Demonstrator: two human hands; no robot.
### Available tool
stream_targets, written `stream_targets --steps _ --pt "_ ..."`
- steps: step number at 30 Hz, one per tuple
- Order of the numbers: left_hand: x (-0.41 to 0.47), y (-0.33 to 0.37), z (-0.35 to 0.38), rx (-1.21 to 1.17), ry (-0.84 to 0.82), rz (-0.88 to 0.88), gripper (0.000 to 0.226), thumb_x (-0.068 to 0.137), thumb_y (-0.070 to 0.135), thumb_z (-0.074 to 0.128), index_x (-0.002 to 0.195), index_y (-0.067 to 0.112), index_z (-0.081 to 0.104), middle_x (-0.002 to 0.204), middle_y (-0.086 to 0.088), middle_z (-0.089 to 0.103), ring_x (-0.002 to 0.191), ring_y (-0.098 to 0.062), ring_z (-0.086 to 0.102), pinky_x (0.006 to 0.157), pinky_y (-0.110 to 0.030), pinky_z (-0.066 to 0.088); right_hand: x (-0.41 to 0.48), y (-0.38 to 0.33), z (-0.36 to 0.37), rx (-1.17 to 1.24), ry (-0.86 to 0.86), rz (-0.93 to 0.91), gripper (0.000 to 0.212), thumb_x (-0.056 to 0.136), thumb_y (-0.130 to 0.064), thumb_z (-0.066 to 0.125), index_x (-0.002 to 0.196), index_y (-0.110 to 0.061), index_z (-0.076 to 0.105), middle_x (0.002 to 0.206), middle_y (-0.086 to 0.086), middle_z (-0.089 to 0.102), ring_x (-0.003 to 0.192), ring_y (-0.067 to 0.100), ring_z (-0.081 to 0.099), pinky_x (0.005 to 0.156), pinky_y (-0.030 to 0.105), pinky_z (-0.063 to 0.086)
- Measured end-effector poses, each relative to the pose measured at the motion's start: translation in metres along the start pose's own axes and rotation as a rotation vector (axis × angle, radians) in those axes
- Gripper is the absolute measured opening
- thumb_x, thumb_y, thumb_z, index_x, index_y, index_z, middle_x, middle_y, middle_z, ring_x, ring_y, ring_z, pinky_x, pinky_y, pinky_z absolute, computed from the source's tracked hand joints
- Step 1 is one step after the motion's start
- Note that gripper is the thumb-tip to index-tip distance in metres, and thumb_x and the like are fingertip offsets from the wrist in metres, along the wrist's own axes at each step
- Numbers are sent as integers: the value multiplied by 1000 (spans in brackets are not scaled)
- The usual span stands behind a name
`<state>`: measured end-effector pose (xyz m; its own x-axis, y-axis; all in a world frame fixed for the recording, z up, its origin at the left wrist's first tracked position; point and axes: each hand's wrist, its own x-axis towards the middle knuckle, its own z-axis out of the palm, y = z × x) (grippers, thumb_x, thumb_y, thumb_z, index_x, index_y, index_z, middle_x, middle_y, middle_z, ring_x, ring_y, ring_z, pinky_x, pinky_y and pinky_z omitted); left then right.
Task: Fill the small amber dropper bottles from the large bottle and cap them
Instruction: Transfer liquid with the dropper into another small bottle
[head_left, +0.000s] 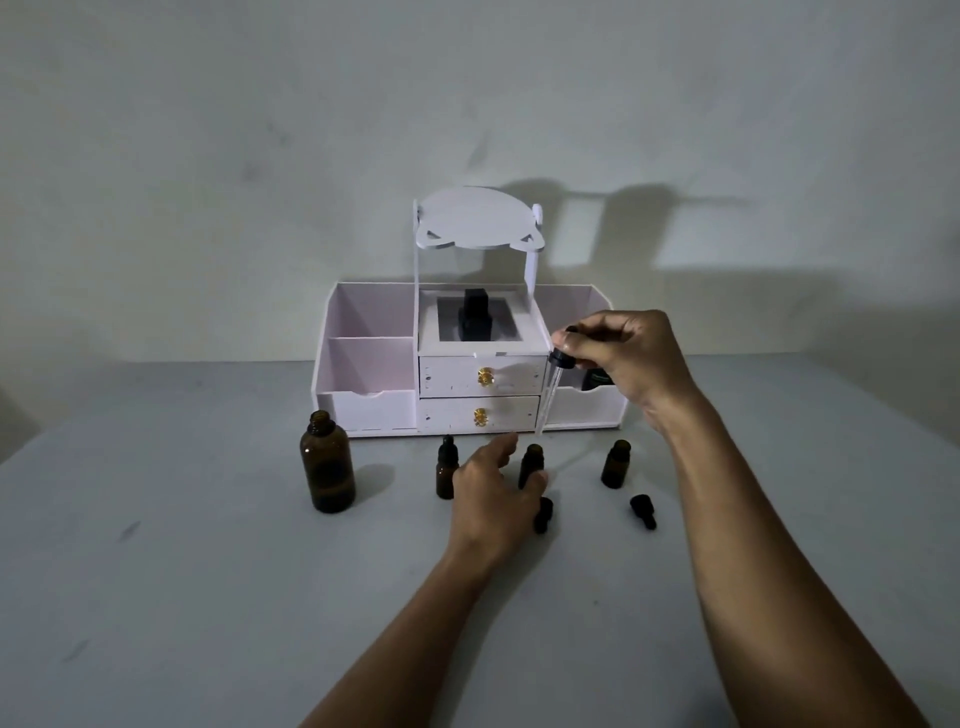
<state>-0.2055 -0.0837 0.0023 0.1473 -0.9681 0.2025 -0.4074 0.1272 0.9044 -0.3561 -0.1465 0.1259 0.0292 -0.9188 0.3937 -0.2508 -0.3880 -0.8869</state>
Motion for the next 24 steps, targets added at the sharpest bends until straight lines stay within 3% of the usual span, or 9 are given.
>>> stream_targets --steps 3,8,13,24 --pt "3 -3 0 5 -2 0 53 85 22 77 135 13 62 126 -2 70 112 -10 65 95 -19 48 0 3 1 -19 2 12 17 76 -14 84 88 -4 78 72 4 75 56 6 65 59 24 56" --pt "3 -6 0 9 -14 31 39 85 14 76 124 16 71 112 3 75 100 -5 69 97 -22 54 -2 6 6 -36 -29 19 14 77 -13 83 87 -4 78 71 2 74 54 2 65 54 17 51" --pt "3 -7 -1 26 -23 52 36 87 11 74 123 14 71 111 3 75 96 -3 66 78 6 41 -2 7 6 -67 -40 -2 13 78 -11 83 87 -3 78 71 1 74 54 0 65 54 13 49" --pt "4 -9 0 36 -25 48 37 88 10 74 125 13 70 116 0 74 100 -3 64 76 8 39 -4 4 8 -143 -32 -106 6 77 -7 83 79 -11 78 65 -12 71 56 -4 65 55 12 50"
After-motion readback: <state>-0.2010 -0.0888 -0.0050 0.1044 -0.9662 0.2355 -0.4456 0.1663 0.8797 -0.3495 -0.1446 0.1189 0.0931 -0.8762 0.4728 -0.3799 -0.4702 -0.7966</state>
